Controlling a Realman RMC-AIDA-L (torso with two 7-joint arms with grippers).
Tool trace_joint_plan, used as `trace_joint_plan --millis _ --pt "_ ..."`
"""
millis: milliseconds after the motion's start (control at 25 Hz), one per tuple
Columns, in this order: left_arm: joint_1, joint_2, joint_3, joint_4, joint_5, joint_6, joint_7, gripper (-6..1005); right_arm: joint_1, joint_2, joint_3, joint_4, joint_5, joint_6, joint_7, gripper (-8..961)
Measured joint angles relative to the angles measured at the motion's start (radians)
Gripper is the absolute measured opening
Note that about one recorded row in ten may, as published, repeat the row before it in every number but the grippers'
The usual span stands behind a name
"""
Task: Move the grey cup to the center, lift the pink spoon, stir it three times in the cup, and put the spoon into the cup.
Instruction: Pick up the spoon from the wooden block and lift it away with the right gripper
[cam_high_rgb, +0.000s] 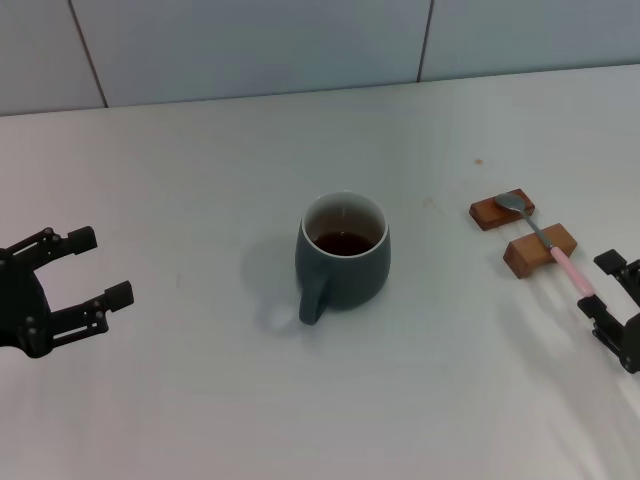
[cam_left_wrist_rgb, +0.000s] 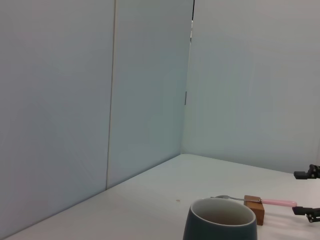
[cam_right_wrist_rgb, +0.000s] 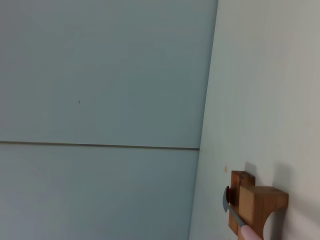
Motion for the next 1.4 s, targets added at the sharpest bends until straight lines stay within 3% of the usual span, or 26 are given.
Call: trace_joint_plan --millis 1400 --pt "0.007 0.0 -0.002 0.0 -0.024 0.0 0.0 830 0.073 0.002 0.0 -0.021 -0.006 0.07 0.031 746"
